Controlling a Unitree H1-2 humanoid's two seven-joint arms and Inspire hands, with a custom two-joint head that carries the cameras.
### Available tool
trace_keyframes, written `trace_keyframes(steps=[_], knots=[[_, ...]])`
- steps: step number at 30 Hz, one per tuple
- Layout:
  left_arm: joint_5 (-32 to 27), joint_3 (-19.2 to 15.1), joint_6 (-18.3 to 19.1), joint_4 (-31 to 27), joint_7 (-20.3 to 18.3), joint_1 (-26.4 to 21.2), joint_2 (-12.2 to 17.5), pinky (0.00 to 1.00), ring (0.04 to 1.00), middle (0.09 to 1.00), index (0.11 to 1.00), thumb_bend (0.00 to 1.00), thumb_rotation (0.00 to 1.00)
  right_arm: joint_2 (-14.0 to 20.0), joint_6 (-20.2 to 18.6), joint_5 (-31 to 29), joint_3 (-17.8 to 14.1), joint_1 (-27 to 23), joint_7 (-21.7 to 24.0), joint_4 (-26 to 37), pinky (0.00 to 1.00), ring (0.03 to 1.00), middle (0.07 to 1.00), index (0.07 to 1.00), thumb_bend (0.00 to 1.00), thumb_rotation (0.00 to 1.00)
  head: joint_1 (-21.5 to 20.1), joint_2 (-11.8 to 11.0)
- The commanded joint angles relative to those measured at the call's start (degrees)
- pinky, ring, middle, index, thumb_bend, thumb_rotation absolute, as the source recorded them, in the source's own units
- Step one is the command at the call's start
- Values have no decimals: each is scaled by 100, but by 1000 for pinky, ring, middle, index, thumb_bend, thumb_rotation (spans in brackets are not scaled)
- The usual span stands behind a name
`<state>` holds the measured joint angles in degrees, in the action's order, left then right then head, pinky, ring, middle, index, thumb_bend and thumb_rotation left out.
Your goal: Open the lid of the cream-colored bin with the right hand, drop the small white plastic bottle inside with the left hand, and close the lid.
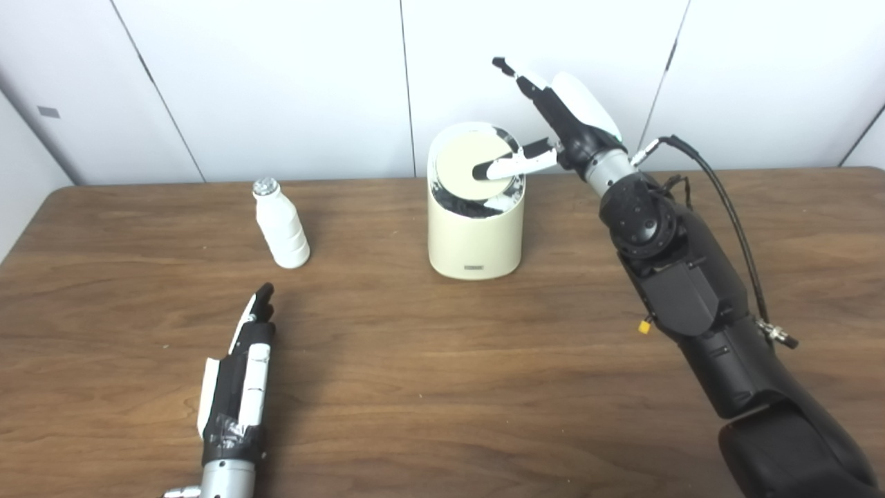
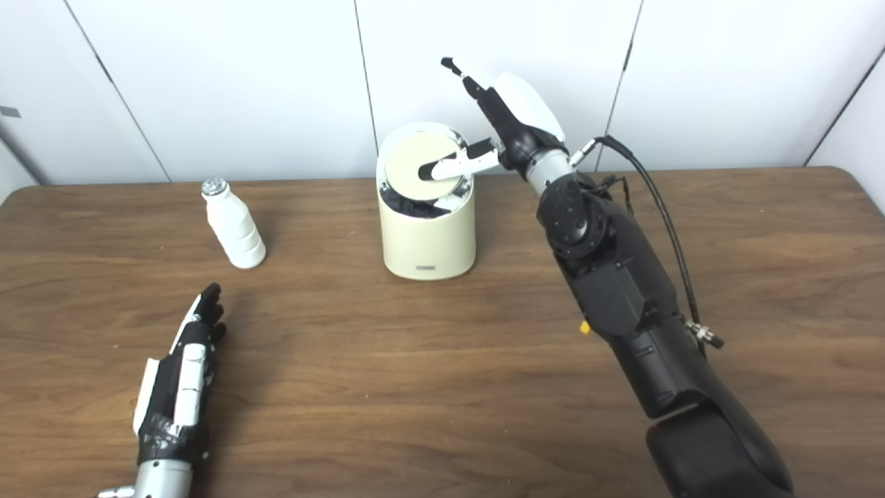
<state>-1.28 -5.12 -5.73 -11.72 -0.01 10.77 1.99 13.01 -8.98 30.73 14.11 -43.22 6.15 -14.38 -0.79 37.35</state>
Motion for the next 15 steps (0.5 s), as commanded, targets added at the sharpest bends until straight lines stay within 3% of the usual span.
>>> trace_keyframes(steps=[1,6,15], knots=[[-28,41,-124,-3,21,50,-60,1000,1000,1000,966,628,930,64,147,56,7,-283,-47,175,934,963,951,946,925,371,-7,3],[-36,37,-134,-3,30,61,-75,1000,1000,1000,961,618,922,78,198,71,76,-251,-40,159,960,973,954,947,933,398,-6,-11],[-122,58,-40,-74,15,120,-114,1000,1000,1000,967,656,950,137,226,61,145,-191,-6,97,971,975,956,945,897,357,33,-46]])
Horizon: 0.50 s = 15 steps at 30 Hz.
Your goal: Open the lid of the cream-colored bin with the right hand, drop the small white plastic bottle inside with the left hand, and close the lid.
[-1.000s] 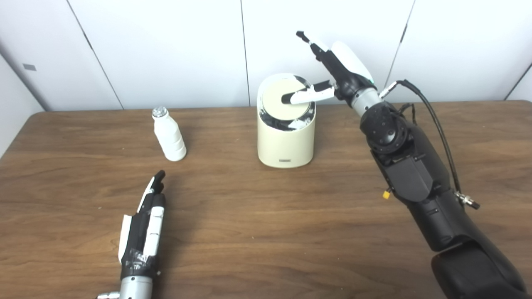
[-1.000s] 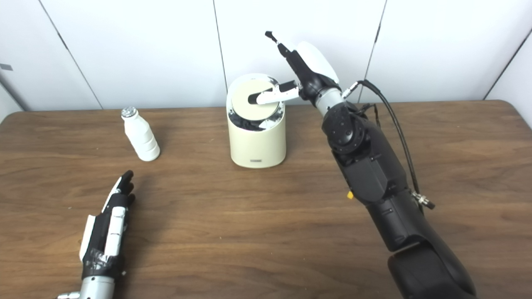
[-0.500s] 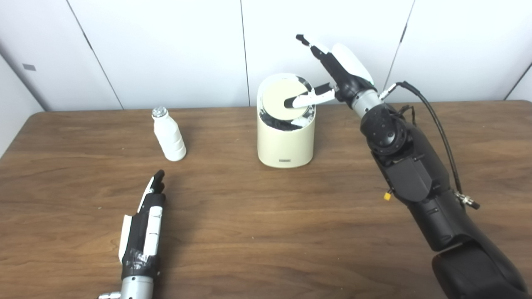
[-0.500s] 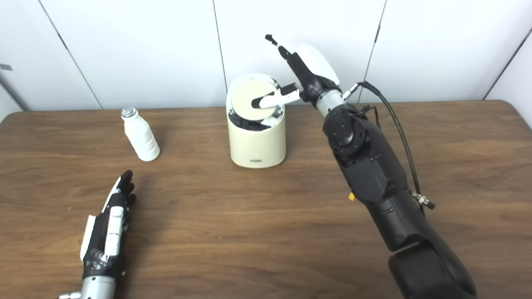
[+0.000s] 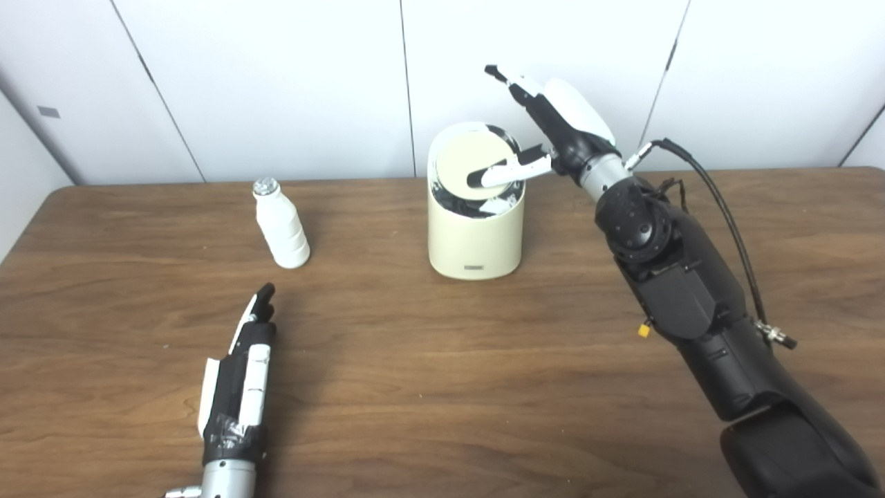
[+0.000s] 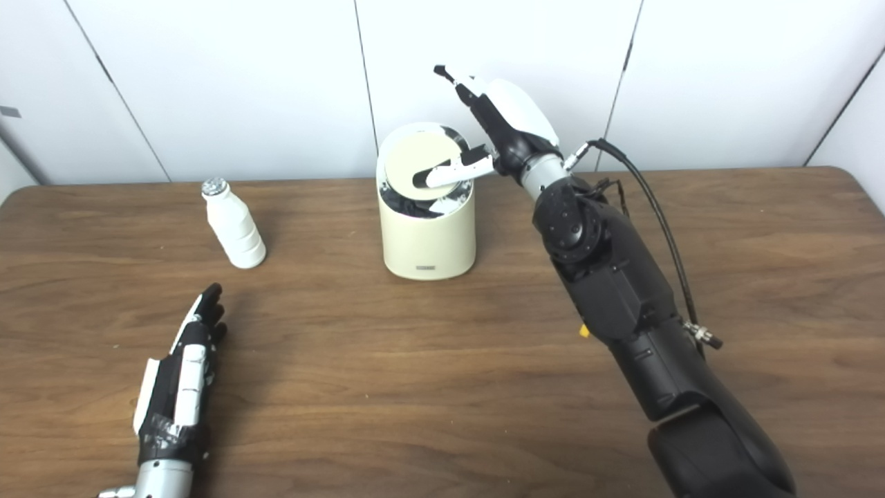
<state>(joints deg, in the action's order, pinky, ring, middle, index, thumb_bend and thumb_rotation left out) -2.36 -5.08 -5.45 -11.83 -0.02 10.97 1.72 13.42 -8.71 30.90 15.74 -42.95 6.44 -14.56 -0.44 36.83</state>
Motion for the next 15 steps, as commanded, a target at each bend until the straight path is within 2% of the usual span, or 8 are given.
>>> trace_keyframes(steps=[1,15], knots=[[-11,59,-78,-65,19,102,-89,1000,1000,1000,968,653,951,105,201,46,-15,-213,-34,107,969,976,956,945,896,355,-2,7],[-59,68,-99,-78,32,92,-83,1000,1000,1000,964,639,937,166,321,141,82,-138,-104,27,977,985,952,939,908,309,-15,21]])
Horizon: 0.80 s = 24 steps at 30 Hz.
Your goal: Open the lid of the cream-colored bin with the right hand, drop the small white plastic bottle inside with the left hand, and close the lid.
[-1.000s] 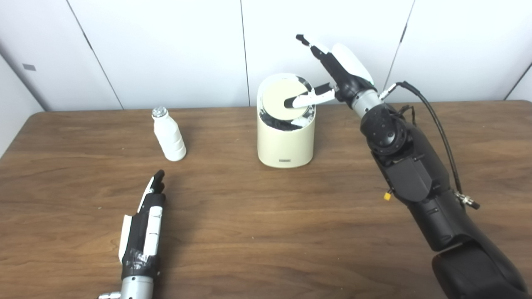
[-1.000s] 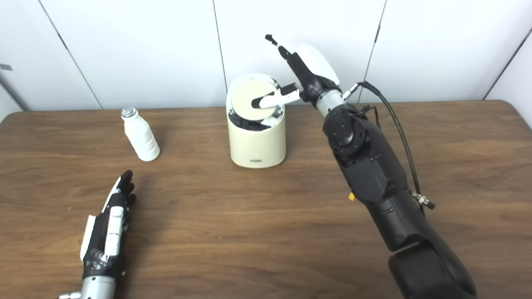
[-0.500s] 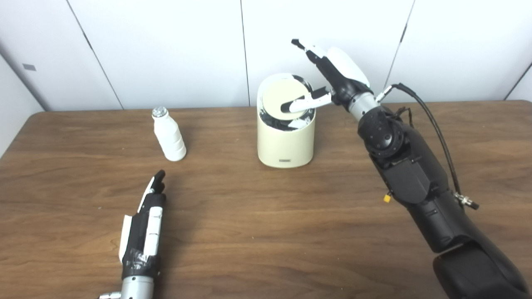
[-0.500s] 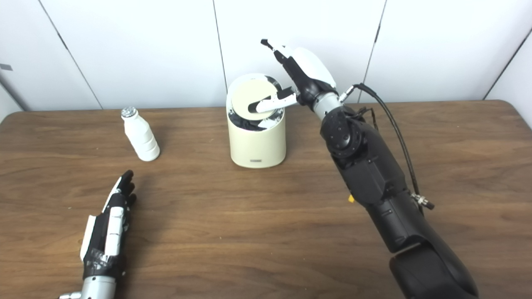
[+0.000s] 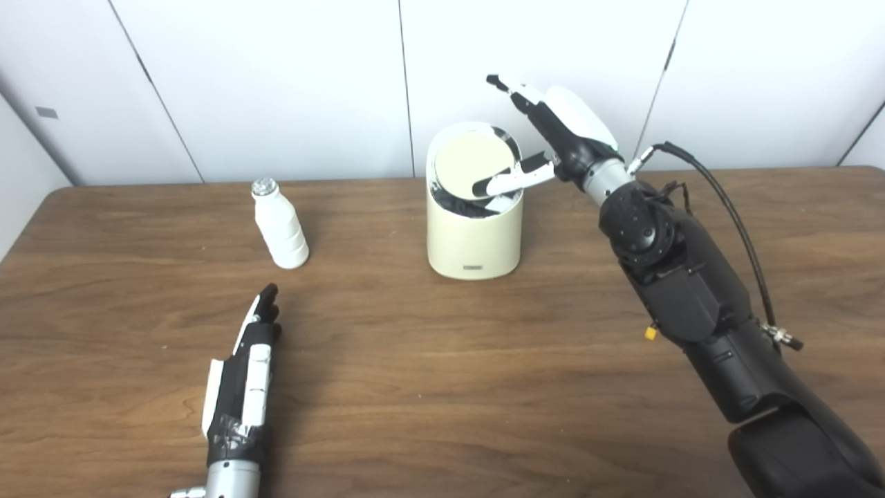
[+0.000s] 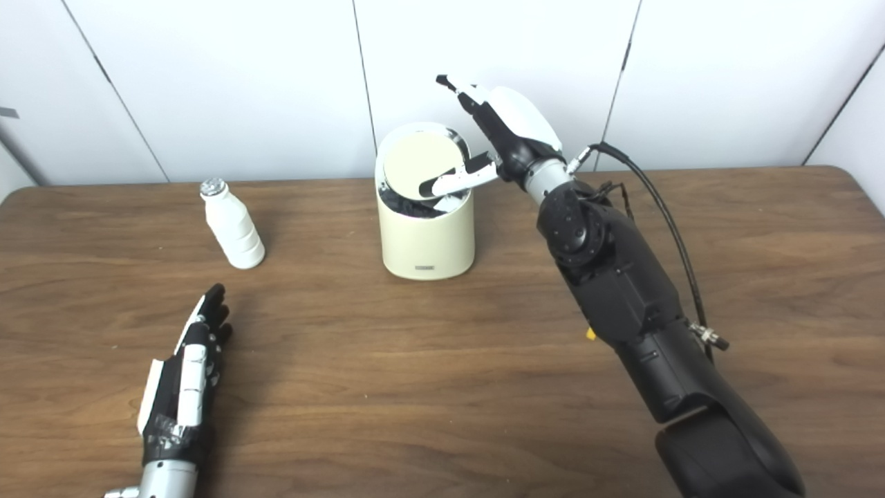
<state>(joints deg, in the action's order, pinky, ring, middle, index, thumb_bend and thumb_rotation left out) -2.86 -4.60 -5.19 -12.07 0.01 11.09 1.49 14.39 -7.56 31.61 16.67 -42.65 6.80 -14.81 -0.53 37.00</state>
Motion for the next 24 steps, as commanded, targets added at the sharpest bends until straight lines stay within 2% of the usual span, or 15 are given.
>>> trace_keyframes(steps=[1,15,19,24], knots=[[15,24,-127,-56,30,80,-54,1000,1000,1000,962,641,942,70,243,88,-9,-159,-164,33,977,989,954,938,910,307,-7,4],[-1,24,-98,-150,55,103,-92,1000,1000,1000,965,644,944,80,618,591,155,-37,-664,-6,1000,1000,951,920,887,212,-59,58],[7,28,-102,-148,76,105,-117,1000,1000,1000,962,653,947,91,683,655,216,-51,-685,-12,1000,1000,951,921,889,213,-46,52],[53,31,-160,-105,90,100,-126,1000,1000,1000,958,657,951,47,680,572,132,-26,-706,57,1000,999,942,916,870,234,-36,42]])
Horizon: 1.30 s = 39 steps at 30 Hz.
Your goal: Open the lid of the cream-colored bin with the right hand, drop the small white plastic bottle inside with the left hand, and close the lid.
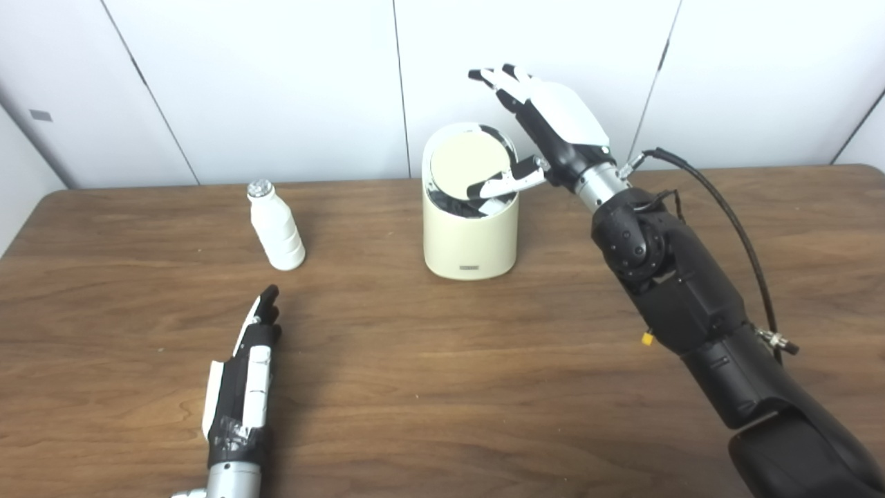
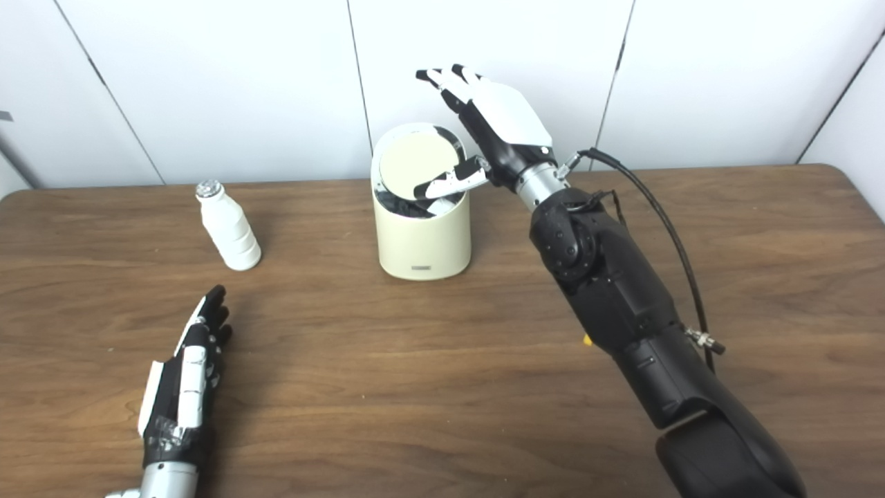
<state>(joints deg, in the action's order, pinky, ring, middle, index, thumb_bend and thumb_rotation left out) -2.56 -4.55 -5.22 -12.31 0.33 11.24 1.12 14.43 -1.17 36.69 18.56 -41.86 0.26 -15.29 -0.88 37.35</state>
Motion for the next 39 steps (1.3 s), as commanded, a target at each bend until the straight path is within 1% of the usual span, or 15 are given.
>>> trace_keyframes(steps=[1,5,7,10,12,15,18,20,23,28,30,32,33,35,39], knots=[[14,24,-150,-82,58,84,-93,1000,1000,1000,961,661,944,45,44,61,-75,-102,-64,133,997,995,941,916,856,266,-1,7],[-73,35,-74,-121,-6,99,-63,1000,1000,1000,969,660,934,136,-78,-20,-222,-47,106,588,963,981,941,921,816,349,-33,14],[-104,37,-52,-134,-21,106,-61,1000,1000,1000,970,649,931,158,-263,-98,-347,0,239,854,928,969,936,926,782,360,-33,14],[-110,22,-86,-79,-12,88,-54,1000,1000,1000,966,646,928,178,-641,-377,-664,144,526,1280,864,924,924,932,743,359,-21,-4],[-115,22,-95,-59,-27,74,-34,1000,1000,1000,966,647,927,161,-1002,-603,-924,300,701,1571,838,918,929,931,739,369,-25,-12],[-108,13,-104,-43,-28,60,-22,1000,1000,1000,968,640,924,219,-1326,-791,-1166,556,849,1831,827,921,940,925,723,411,-32,-15],[-124,-10,-120,5,-34,45,2,1000,1000,1000,970,643,919,308,-1513,-888,-1306,862,912,2042,811,903,927,915,703,455,-35,-9],[-120,-27,-107,12,-21,39,5,1000,1000,1000,967,645,917,382,-1521,-931,-1338,1086,946,2185,776,884,919,914,681,441,-32,-13],[-132,-45,-168,51,-34,6,32,1000,1000,1000,965,632,916,446,-1360,-1128,-1411,1481,959,2405,759,868,906,910,692,414,-43,-13],[-178,-78,-163,86,-67,-30,70,1000,1000,1000,970,642,913,407,-1429,-1414,-1487,2053,1018,2833,809,898,931,929,674,545,-59,-22],[-207,-100,-160,90,-67,-37,73,1000,1000,1000,970,634,912,399,-1421,-1590,-1548,2308,1037,3009,825,916,946,946,669,633,-83,-14],[-241,-115,-160,102,-73,-43,89,1000,1000,1000,973,637,916,386,-1318,-1875,-1660,2591,1040,3157,847,925,954,960,660,755,-102,-7],[-256,-121,-156,101,-75,-44,98,1000,1000,1000,973,636,918,297,-1292,-2224,-1799,2742,1055,3216,864,933,959,964,657,808,-100,-7],[-272,-132,-159,101,-78,-45,107,1000,1000,1000,976,628,922,74,-1239,-2994,-2097,2996,1093,3258,943,969,981,968,632,817,-111,2],[-270,-161,-115,70,-83,-40,114,1000,997,1000,979,622,929,-187,-1334,-3640,-2404,3381,1055,3289,995,991,998,983,616,936,-138,27]])
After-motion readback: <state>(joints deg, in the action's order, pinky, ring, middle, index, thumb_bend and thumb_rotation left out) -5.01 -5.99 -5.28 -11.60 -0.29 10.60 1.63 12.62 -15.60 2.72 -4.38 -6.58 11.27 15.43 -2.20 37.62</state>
